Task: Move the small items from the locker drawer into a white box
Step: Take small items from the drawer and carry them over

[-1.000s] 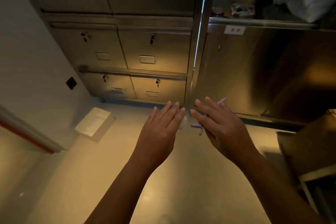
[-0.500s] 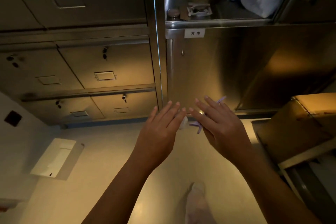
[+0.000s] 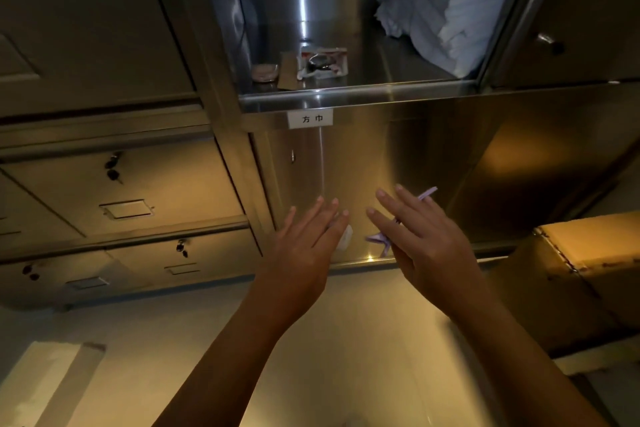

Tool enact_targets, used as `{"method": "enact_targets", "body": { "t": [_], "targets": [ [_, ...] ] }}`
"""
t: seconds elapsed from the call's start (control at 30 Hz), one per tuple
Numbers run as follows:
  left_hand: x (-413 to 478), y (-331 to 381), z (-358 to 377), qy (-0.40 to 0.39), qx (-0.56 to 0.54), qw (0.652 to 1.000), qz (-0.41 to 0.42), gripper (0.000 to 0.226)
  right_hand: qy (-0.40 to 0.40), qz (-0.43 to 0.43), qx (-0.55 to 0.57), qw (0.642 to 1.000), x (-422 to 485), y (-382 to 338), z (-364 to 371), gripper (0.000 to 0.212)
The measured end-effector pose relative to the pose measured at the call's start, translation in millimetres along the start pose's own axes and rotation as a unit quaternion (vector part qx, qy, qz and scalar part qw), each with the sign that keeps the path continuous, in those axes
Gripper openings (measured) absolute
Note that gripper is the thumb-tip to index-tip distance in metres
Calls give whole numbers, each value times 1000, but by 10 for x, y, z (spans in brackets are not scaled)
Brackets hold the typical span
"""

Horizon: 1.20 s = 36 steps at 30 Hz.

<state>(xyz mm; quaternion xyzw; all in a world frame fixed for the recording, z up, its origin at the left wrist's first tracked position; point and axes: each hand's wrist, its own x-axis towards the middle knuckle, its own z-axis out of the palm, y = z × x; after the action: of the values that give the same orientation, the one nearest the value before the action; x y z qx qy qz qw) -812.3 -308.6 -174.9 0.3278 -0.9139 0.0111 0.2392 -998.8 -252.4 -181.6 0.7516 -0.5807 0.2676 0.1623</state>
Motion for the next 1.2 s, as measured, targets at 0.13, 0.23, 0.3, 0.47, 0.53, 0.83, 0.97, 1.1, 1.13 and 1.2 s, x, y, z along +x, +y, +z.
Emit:
{"method": "enact_targets", "body": {
  "t": [0.13, 0.23, 0.3, 0.47, 0.53, 0.83, 0.97, 1.1, 1.13, 1.2],
  "targets": [
    [352, -34, 209, -2, -5, 1000, 21, 55, -5, 35, -11, 999, 79, 346, 54, 53],
    [607, -122, 366, -8, -16, 999, 31, 51, -16, 37, -19, 999, 177, 546, 167, 55],
    [787, -213, 483, -12, -27, 999, 38, 50, -20, 45, -20, 999, 272, 673, 258, 55],
    [1311, -579, 807, -15, -34, 998, 53, 45, -25, 56, -36, 997, 627, 1033, 532, 52],
    [1552, -779, 916, -15, -29, 998, 57, 45, -22, 58, -42, 997, 850, 1206, 644, 51],
    [2650, -1582, 1173, -1, -2, 997, 81, 44, 5, 60, -58, 996, 1907, 1851, 1144, 43],
    [3024, -1727, 1258, 4, -1, 995, 98, 41, 8, 58, -61, 996, 2123, 2078, 1331, 36],
    [3336, -1770, 1393, -3, -3, 996, 87, 59, -10, 43, -47, 998, 2308, 2362, 1425, 30],
    [3420, -1770, 1426, -7, -2, 996, 89, 59, -16, 41, -41, 998, 2354, 2456, 1441, 31],
    [3606, -1778, 1480, -9, 7, 997, 78, 55, -25, 30, -34, 999, 2455, 2653, 1482, 34]
  ]
}}
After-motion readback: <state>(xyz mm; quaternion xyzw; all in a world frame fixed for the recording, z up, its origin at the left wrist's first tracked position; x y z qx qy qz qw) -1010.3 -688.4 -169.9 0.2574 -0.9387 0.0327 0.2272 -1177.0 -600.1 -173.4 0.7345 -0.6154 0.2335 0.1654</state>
